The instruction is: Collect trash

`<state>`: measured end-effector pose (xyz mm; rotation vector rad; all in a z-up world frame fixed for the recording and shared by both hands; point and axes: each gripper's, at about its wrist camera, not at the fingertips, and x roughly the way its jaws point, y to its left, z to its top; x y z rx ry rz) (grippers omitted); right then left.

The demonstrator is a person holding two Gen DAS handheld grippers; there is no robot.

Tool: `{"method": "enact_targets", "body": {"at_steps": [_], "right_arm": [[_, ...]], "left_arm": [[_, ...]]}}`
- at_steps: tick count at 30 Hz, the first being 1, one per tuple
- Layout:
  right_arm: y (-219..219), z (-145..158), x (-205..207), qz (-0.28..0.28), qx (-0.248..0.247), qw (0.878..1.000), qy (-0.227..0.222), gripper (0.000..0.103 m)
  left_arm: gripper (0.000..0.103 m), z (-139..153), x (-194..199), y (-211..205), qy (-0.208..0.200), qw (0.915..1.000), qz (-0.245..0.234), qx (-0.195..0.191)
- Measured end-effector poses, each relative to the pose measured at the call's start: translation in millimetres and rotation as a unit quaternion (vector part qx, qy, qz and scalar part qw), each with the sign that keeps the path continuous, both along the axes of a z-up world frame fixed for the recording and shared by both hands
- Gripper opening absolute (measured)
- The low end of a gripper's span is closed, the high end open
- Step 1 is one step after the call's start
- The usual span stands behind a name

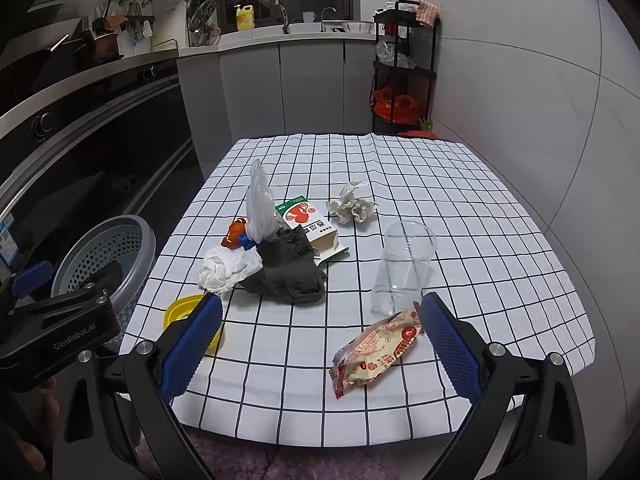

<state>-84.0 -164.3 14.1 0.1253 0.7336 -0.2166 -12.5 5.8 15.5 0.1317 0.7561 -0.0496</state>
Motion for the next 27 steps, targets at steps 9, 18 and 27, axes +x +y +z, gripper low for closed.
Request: {"method": "enact_targets", "body": {"at_steps": [9,18,27], "right_arm": [[-1.3,1.6,-2.6,-0.001,0.001,1.000,-0.002,0.095],[-0.9,2.2,-3.2,0.000,0.001,1.000,-0.001,0.095],[-0.3,0.3,-3.9,0.001,0.002,1.000,0.000,0.095]], "left_arm": [[0.097,-0.2,-3.2,0.2,-0.003,1.0000,0.000,0.000],[0.097,-0.2,-3.4,0.2,-0.004,1.0000,0.000,0.000],[0.097,-0.9,-4.0,0.0,-0.003,1.0000,0.000,0.000]]}}
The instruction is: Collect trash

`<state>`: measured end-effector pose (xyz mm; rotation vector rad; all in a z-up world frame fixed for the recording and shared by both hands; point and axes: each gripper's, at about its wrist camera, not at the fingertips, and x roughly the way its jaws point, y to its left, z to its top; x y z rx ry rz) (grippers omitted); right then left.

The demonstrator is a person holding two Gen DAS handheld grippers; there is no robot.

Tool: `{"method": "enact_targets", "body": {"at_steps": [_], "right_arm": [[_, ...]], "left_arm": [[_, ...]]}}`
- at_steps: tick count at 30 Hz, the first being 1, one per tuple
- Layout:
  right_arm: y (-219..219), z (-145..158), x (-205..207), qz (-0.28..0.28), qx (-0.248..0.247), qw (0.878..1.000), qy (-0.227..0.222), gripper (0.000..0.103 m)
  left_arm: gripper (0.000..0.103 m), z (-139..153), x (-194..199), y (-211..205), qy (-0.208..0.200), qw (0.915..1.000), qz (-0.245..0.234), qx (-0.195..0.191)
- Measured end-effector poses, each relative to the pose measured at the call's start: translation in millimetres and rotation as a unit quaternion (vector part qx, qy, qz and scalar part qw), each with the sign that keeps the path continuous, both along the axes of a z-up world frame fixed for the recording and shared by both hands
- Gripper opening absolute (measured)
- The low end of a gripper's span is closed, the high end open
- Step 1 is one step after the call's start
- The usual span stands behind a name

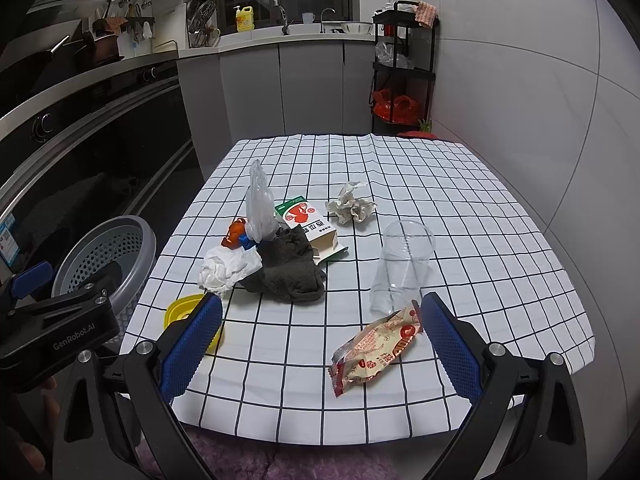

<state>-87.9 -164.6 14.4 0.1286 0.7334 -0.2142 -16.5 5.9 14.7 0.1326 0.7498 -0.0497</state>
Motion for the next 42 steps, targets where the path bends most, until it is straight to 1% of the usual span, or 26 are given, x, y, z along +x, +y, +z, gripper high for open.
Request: {"method": "enact_targets", "body": {"at_steps": [29,37,40,42], "right_arm": [[0,-6,3,0.003,0.007,1.000,0.005,0.095],[-16,-21,-2,-0.001,0.030,0.999,0.013,0.095],[-24,-31,-5,-0.004,0.036,0.999,0.023,0.095],[-30,-39,-6,-0.007,0.040,0.999,0.033,0.095]], "left_arm": [[0.097,-2,-1,-1,0.002,1.0000,0.000,0.000],[0.097,-16,6,-3,0.023,0.9997,-0.005,-0.005],[0.097,-27,8,-3,0.037,0.9993,-0.008,-0.008],[0.097,-37,8,-3,0.047,0.9988,-0.010,-0.002]]}}
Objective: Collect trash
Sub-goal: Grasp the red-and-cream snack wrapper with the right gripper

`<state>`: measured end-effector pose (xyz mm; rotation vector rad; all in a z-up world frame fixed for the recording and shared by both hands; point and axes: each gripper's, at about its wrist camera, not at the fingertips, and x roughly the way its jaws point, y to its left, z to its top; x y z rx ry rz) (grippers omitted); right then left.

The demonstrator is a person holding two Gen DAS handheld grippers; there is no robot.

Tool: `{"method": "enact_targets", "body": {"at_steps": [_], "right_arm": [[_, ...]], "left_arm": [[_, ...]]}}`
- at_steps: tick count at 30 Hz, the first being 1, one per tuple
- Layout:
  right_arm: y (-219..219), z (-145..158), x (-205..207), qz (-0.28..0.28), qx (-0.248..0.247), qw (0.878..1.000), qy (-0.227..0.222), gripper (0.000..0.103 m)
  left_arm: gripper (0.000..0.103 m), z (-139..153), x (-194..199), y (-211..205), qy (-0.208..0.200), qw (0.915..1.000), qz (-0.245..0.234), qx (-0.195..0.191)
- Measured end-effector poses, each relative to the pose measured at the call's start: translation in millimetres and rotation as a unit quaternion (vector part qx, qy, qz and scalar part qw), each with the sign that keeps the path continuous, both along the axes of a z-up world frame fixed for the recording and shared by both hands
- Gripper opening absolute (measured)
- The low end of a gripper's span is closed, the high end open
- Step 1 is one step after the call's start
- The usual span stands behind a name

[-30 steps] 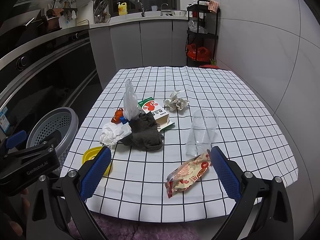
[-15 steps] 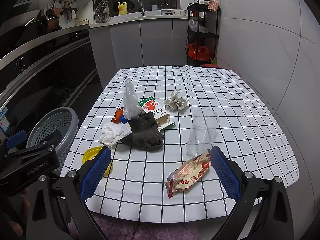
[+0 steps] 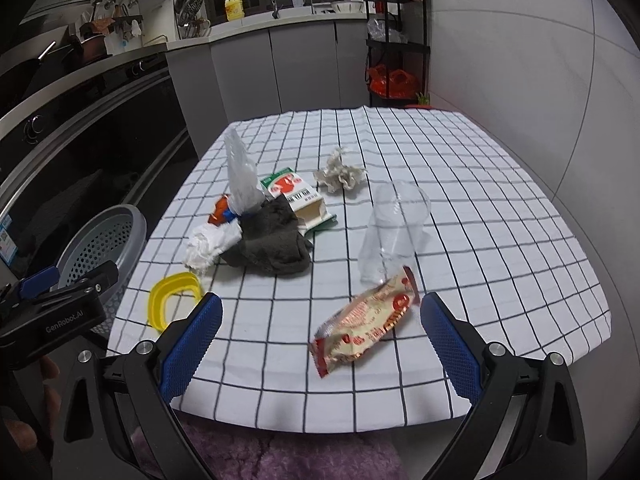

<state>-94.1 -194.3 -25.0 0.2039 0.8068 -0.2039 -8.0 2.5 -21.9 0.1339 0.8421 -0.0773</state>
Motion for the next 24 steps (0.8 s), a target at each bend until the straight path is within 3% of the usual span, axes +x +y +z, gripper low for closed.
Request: {"method": "enact_targets", "body": {"at_steps": [10,24], "right_arm": [[-27,-44,6,-0.027,0.026,0.998,0.051,0.095],[-30,-68,32,-0.041,0.015,0.996,0.084,0.095]], "left_arm": [[0.097,-39,10,-4,0.043,0.9990,-0.011,0.004],[0.097,-56,20,-17,0.068,0.9975,-0.019,0.006]]}}
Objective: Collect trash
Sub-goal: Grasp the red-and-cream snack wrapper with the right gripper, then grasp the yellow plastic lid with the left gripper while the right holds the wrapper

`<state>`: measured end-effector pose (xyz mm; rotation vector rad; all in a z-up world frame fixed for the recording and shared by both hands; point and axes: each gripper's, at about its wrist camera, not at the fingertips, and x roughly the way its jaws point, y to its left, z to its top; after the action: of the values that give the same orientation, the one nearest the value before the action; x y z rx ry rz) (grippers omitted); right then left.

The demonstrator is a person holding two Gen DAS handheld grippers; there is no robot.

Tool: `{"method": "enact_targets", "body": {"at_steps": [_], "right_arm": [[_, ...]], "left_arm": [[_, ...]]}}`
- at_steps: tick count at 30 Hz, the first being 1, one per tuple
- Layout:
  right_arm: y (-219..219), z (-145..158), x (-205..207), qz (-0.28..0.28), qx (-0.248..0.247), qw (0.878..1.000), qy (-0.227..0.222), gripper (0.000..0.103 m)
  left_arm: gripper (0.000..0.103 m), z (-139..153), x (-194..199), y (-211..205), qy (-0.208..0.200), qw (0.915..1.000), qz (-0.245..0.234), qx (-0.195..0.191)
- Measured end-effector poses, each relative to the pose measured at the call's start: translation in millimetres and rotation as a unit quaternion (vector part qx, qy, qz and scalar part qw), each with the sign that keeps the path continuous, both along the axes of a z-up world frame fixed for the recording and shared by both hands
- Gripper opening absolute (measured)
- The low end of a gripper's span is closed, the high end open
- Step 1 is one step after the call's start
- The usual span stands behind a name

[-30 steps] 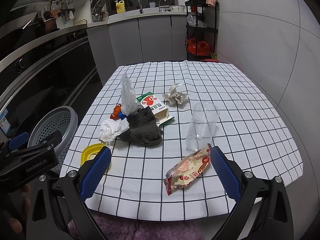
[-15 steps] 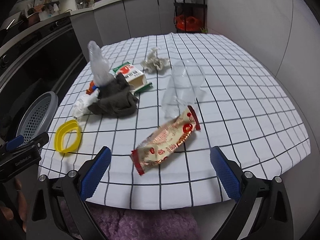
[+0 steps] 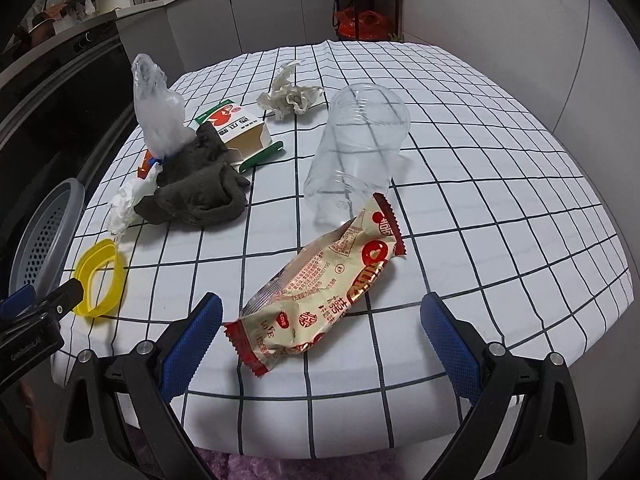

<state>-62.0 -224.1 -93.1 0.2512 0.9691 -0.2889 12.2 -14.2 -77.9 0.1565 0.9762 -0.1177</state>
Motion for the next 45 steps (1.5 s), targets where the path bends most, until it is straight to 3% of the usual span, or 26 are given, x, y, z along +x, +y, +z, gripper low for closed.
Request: {"method": "enact_targets", "body": {"at_steps": [18,22,27,32,34,45], "right_arm": [[6,-16,10,0.015,-0.007,1.000,0.015,0.093],[6,-18,12,0.018,-0.008,1.000,0.023,0.078],[6,-17,10,0.018,-0.015,1.000,0.020,0.067],[9,-15,6,0.024,-0.022,0.999,0.016,0.038],[11,-14,3,0.029,-0.018,0.999,0.014,0.032],[26,-1,-11,0.064,0.006,0.998,-0.003,0.030]], "left_arm": [[0.097,-6,3,3,0.008,1.0000,0.004,0.001],[0.097,-6,2,1,0.007,1.0000,0.002,0.001],[0.097,-6,1,0,0.008,1.0000,0.001,0.001],[0.097,-6,0,-1,0.010,1.0000,0.000,-0.002],[0.097,-6,-1,-2,0.011,0.9999,-0.002,-0.003],[0.097,-11,2,-9,0.033,0.9991,-0.014,-0.024]]}}
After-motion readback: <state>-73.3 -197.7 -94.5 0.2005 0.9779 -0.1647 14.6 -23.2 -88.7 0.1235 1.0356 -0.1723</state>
